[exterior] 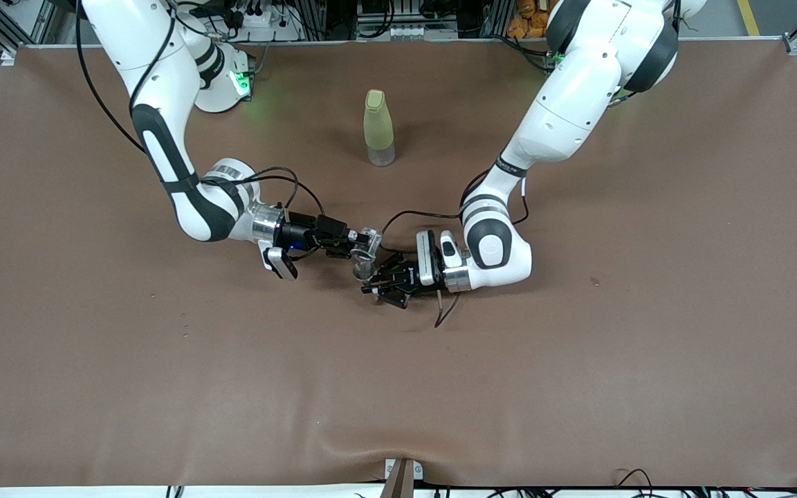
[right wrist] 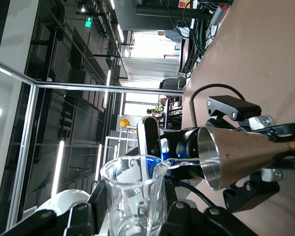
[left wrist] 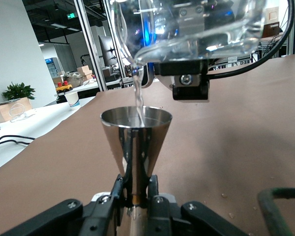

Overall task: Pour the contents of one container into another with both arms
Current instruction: 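Pour liquid from the beaker into the jigger with the right gripper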

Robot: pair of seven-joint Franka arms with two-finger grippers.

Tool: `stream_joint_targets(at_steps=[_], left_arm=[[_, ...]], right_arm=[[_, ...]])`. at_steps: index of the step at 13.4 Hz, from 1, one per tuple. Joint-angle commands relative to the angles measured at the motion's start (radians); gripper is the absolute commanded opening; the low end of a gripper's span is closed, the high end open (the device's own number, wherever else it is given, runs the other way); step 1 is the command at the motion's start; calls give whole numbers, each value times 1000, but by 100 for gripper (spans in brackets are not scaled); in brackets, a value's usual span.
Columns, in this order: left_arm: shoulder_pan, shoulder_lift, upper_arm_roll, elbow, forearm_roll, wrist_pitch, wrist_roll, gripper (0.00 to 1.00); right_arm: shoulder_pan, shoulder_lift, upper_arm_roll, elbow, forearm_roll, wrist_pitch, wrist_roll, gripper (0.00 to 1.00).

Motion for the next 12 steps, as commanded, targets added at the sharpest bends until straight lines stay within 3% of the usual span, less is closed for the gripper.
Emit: stream_joint_targets(at_steps=[1,12], left_arm=[[-4,7,0,12,-39,9,40,0],[-4,7,-2,10,-45,9,41,0]], right_arm=[[5,-19,-3,-1,24,6,61,0],[-4,-8,-5,9,24,3,205,0]])
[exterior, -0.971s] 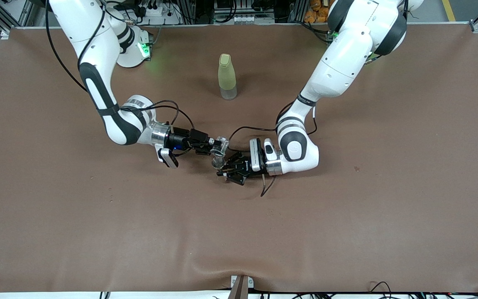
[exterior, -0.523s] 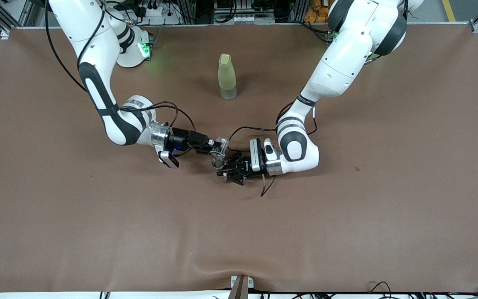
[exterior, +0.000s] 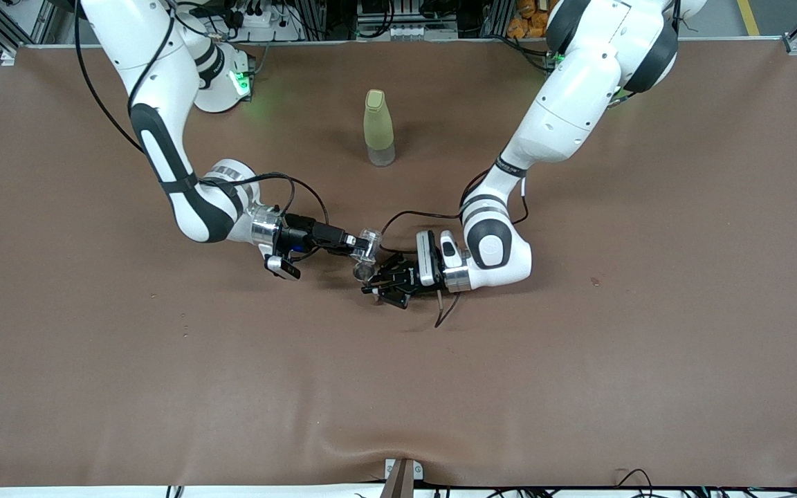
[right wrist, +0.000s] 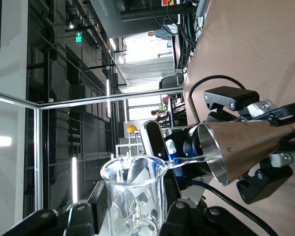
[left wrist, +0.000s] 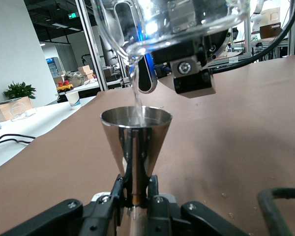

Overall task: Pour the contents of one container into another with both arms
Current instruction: 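Pour liquid from the beaker into the jigger with the right gripper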

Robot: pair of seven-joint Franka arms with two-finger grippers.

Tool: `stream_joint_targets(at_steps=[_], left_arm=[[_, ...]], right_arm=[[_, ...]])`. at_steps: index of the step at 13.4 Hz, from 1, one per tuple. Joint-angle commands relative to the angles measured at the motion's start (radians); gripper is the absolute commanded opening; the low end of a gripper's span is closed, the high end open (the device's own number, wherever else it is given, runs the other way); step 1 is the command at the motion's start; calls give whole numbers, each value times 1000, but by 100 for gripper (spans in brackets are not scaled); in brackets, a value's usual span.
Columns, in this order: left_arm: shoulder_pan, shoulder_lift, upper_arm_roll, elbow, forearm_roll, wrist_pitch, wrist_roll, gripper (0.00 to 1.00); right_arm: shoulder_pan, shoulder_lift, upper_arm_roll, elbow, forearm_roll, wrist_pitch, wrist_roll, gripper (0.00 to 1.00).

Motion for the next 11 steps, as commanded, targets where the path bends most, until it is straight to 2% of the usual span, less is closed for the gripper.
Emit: stream_joint_targets(at_steps=[1,11], left_arm=[[-4,5,-2,10,-40,7,40,0],[-4,5,-2,10,-40,7,40,0]], right_arm=[[-7,-5,-1,-4,17,1,22,0],[-4,-5,0,-1,17,3,179,0]])
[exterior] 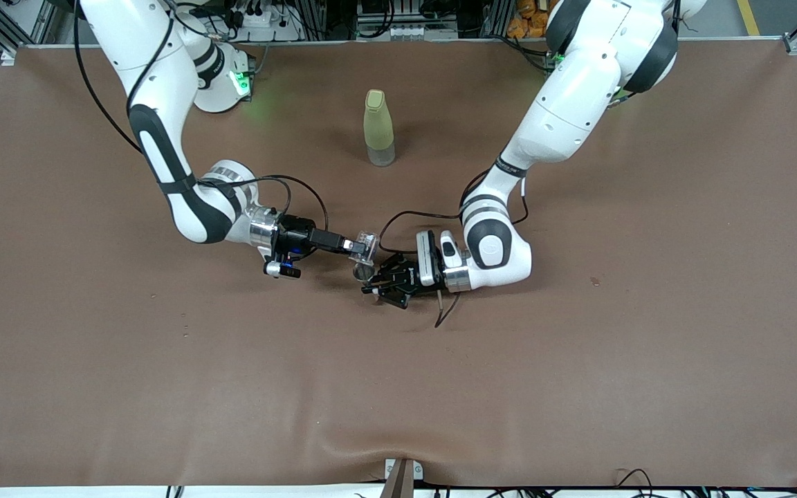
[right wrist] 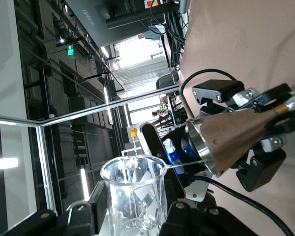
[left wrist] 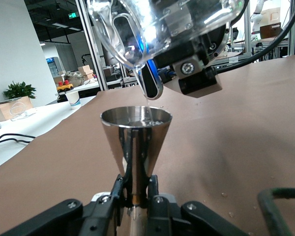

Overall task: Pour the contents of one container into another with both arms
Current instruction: 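Pour liquid from the beaker into the jigger with the right gripper, then tilt the beaker upright and move both grippers apart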

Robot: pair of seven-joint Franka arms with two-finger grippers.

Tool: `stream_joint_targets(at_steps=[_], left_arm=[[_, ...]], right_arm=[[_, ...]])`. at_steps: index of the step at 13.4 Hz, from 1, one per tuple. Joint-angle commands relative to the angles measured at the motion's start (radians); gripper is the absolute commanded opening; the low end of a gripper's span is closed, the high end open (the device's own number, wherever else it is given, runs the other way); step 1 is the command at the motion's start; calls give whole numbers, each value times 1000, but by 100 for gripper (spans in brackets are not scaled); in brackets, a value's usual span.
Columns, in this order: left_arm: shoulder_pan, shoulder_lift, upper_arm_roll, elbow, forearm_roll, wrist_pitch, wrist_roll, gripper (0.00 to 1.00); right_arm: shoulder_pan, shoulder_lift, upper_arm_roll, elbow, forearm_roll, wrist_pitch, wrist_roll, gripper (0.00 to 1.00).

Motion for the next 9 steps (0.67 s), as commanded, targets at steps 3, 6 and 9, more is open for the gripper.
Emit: stream_joint_targets(at_steps=[3,6,9], left_arm=[[-4,4,0,10,-40,7,38,0],[-2,-1,0,10,-38,9,35,0],[-1,-5,0,10,-37,7,31,0]], right_arm=[[-1,-7,4,6,16,0,28,0],[5,-11,2,15,15,8,0,0],[6,-28,2,35,1,5,-66,0]])
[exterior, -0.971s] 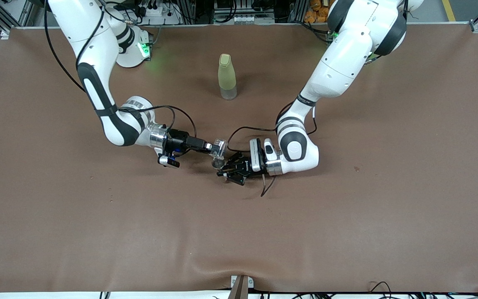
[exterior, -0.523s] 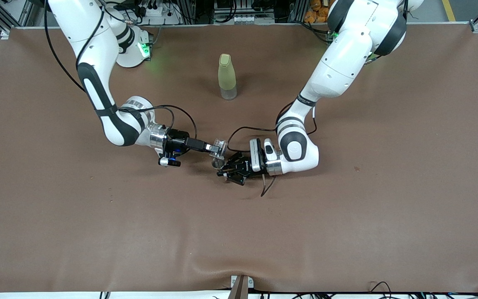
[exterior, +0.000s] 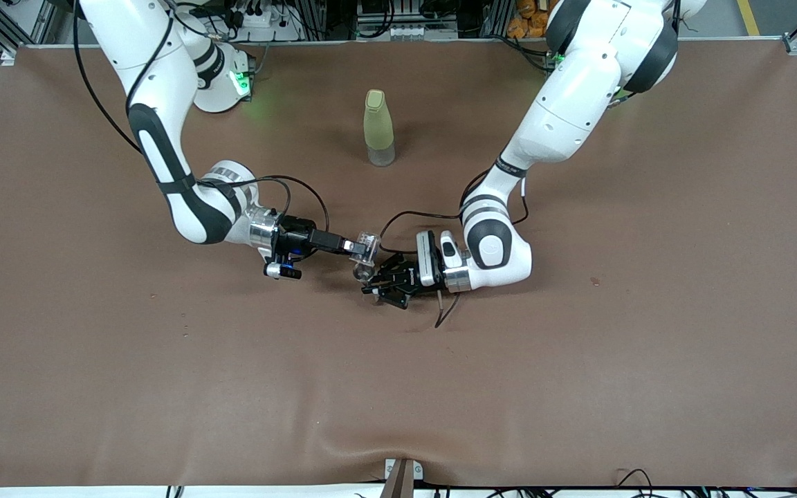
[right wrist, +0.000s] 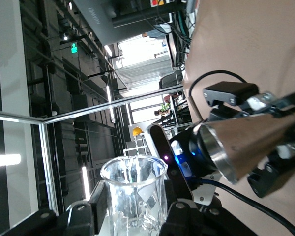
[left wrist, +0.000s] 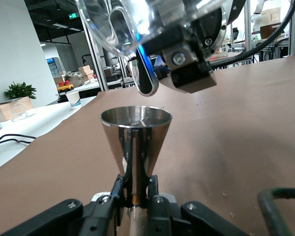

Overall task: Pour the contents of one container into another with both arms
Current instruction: 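Tilt the beaker upright and move both grippers apart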

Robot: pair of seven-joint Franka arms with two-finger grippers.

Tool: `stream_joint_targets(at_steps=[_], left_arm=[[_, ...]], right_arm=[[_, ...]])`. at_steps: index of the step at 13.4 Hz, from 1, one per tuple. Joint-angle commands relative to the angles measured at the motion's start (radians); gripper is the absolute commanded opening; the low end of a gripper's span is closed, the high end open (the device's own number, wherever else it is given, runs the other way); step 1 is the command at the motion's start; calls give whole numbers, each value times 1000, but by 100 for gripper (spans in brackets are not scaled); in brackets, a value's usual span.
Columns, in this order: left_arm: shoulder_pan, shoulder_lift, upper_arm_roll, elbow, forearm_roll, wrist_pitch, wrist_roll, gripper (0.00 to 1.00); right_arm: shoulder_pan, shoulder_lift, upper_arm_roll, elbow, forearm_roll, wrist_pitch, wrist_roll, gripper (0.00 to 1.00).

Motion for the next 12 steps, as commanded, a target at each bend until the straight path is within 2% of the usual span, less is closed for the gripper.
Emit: stream_joint_targets(at_steps=[1,3,6,8,12], left_arm=[[-1,-7,0,7,-37,7,31,0],[12,-11,0,7,-32,7,26,0],[35,-17,0,9,-18,7,22,0],[52,-30,0,6,-14,4,3,0],[126,-62,0,-19,61,-13,-60,0]], right_arm=[[6,-25,-1,19,-17,5,-79,0],[-11,-25,-5,29,-92,3,-159,0],[-103,-36,-7,29,-206,-3,-265,0],[-178,-42,-7,29,-298,-56,-334,0],[-351,-36,-7,29,-549,-112,-541,0]])
